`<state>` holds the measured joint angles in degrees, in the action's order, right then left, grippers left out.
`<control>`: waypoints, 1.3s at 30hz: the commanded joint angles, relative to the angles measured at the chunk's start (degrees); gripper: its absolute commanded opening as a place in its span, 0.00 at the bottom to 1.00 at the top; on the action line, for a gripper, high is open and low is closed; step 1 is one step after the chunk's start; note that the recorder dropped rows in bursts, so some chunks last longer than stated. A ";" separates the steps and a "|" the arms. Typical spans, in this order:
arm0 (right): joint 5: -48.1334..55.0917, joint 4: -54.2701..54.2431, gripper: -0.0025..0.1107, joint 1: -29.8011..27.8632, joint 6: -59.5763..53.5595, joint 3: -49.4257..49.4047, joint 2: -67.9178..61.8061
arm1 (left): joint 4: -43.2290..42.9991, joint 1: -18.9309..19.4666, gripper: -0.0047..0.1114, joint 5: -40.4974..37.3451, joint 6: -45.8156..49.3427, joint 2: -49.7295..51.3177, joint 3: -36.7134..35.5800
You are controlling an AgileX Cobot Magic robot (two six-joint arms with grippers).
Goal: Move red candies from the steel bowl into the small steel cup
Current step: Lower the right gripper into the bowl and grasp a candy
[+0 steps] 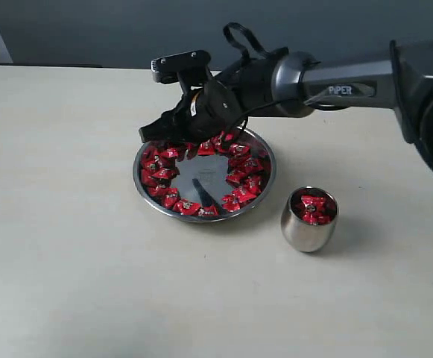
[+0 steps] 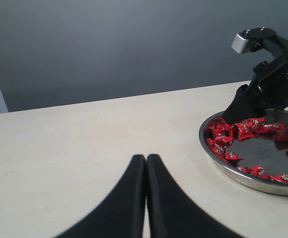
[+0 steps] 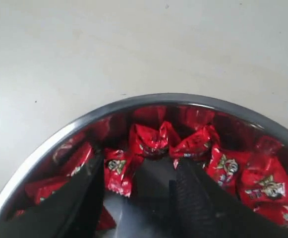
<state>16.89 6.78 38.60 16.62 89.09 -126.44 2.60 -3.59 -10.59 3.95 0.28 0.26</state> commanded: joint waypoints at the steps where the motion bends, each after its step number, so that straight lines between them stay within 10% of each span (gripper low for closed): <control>1: 1.55 -3.10 0.42 -0.24 -0.33 3.78 -1.82 | 0.07 0.03 0.06 0.28 -0.05 -0.28 -0.26; 21: 5.60 -7.50 0.42 -0.24 -0.43 8.18 -8.58 | 0.07 0.03 0.06 0.28 -0.05 -0.28 -0.26; 28: 6.87 -7.50 0.02 -0.24 -0.43 8.18 -7.44 | 0.07 0.03 0.06 0.28 -0.05 -0.28 -0.26; 39: 13.87 -3.56 0.02 1.78 -0.43 -1.59 9.94 | 0.07 0.03 0.06 0.28 -0.05 -0.28 -0.26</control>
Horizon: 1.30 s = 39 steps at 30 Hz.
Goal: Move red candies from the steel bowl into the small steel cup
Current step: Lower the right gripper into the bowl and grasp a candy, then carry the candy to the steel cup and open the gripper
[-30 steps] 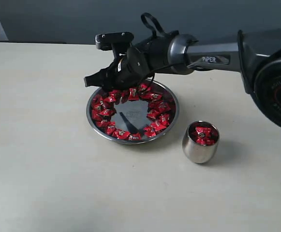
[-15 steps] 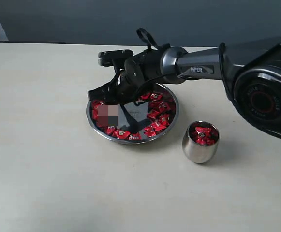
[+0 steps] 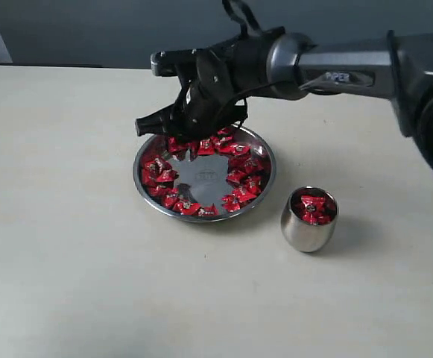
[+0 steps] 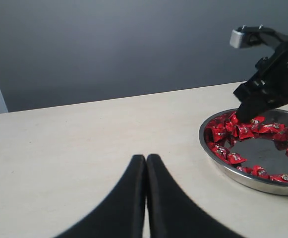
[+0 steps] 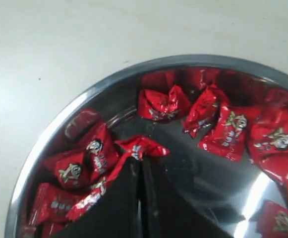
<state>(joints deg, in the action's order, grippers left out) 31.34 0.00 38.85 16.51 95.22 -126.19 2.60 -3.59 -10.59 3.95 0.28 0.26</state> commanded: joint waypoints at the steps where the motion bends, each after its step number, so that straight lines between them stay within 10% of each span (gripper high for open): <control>1: -2.76 3.48 0.02 2.01 -0.31 -11.61 14.20 | 0.07 0.03 0.06 0.28 -0.05 -0.28 -0.26; 16: -9.53 4.33 0.02 -5.29 0.03 -52.89 50.60 | 0.07 0.03 0.06 0.28 -0.05 -0.28 -0.26; 39: -11.20 10.01 0.02 -6.21 0.03 -56.73 41.58 | 0.07 0.03 0.06 0.28 -0.05 -0.28 -0.26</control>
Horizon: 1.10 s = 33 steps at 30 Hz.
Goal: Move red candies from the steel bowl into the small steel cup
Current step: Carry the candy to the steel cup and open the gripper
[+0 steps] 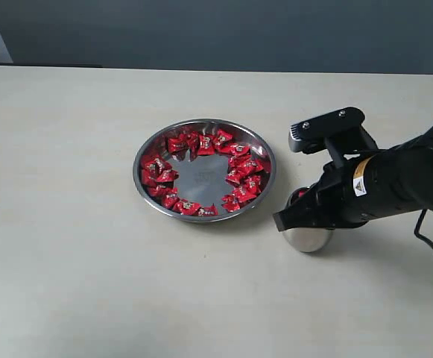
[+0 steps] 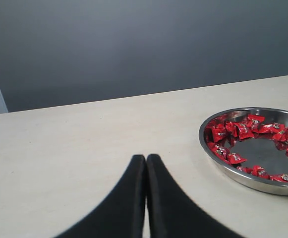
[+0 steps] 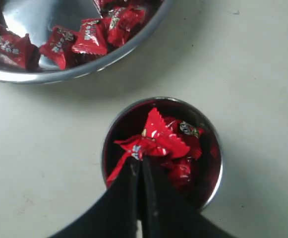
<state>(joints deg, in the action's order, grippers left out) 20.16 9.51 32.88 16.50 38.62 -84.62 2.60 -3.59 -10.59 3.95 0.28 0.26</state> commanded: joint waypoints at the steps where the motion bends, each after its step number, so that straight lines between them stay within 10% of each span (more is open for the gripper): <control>1: -0.02 0.50 0.02 -0.24 0.04 -0.13 0.02 | 0.07 0.03 0.06 0.28 -0.05 -0.28 -0.26; 10: 0.09 0.50 0.27 -0.24 0.04 -0.13 0.02 | 0.07 0.03 0.06 0.28 -0.05 -0.28 -0.26; 33: -16.95 -0.08 0.27 -0.14 0.04 0.64 7.55 | 0.07 0.03 0.06 0.28 -0.05 -0.28 -0.26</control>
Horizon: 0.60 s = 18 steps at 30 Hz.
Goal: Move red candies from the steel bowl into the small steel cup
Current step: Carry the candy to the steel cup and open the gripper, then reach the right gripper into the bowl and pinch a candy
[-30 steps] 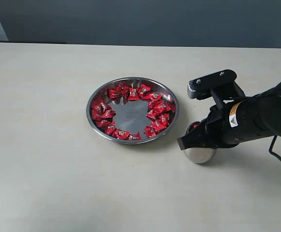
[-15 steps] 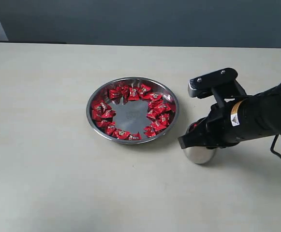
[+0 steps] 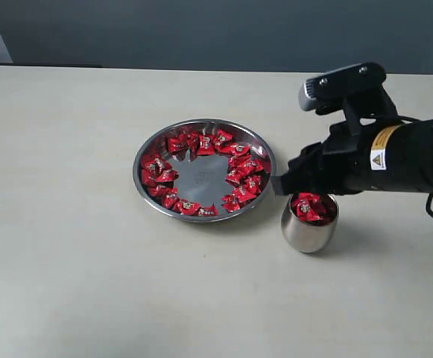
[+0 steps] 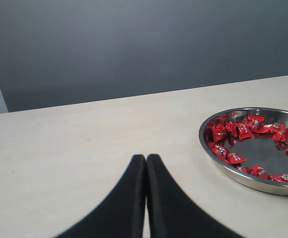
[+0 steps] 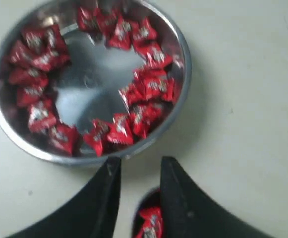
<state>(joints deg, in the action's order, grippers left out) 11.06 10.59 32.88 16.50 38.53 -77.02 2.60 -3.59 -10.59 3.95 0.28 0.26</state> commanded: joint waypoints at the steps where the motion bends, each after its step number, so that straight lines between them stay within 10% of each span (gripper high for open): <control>1: -8.66 -1.16 0.27 -0.14 0.04 1.34 -0.64 | 0.07 0.03 0.06 0.28 -0.05 -0.28 -0.26; 18: 4.24 3.01 0.38 3.22 -1.75 33.13 -29.33 | 0.07 0.03 0.06 0.28 -0.05 -0.28 -0.26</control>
<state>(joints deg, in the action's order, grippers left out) 11.33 13.13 35.94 15.60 67.16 -102.11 2.60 -3.59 -10.59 3.95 0.28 0.26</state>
